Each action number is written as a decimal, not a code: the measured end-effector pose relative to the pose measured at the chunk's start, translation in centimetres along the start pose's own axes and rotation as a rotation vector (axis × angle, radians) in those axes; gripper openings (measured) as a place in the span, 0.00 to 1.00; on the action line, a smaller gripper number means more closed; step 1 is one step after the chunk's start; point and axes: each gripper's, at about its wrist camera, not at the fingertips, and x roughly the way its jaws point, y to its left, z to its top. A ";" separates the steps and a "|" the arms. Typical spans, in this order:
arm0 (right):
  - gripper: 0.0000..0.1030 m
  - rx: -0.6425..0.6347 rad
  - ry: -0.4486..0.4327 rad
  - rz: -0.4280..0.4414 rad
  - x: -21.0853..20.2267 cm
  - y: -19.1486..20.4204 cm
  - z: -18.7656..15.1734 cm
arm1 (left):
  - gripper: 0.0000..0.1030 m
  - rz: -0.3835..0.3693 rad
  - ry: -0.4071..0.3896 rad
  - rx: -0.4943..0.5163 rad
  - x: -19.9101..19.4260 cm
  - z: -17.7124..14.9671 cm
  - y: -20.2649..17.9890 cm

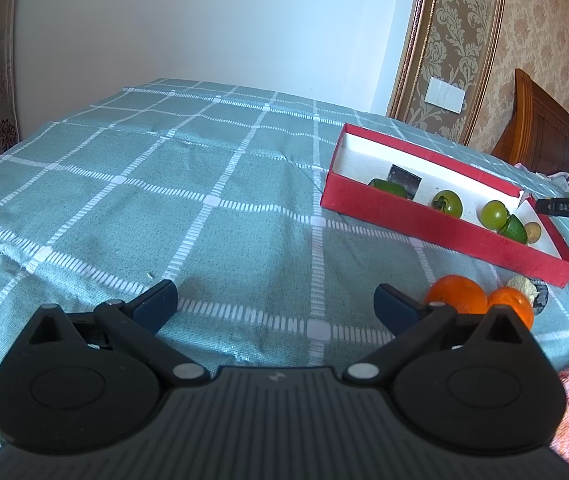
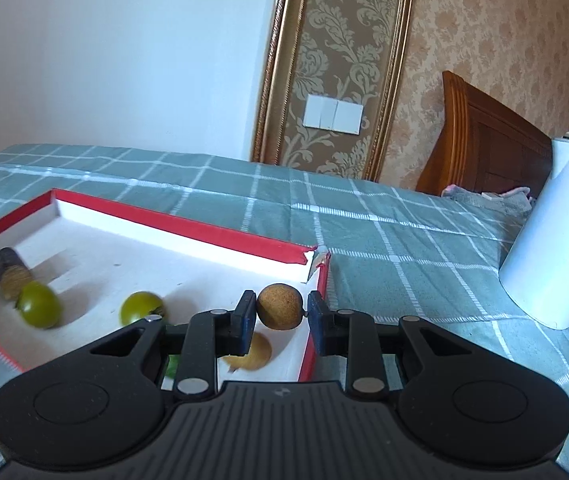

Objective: Organize fruits
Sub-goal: 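Carry the brown fruit into the tray and open the right gripper, then lift the right gripper away from the tray, then reach the left gripper to the orange tangerine and close on it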

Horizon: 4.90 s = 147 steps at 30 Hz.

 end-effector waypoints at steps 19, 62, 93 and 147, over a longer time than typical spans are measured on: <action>0.27 0.021 0.162 0.032 6.1 0.5 1.4 | 1.00 0.001 0.001 0.001 0.1 0.0 -0.1; 0.82 0.022 -0.001 0.216 -7.3 0.6 -5.2 | 1.00 -0.003 -0.001 -0.005 0.1 0.1 0.0; 0.91 0.006 0.121 0.238 -6.9 0.6 -7.9 | 1.00 -0.173 -0.052 0.376 -1.0 -0.4 -8.2; 0.97 0.025 0.137 0.226 -6.5 0.6 -7.9 | 0.38 -0.186 -0.106 0.301 1.5 6.0 -9.7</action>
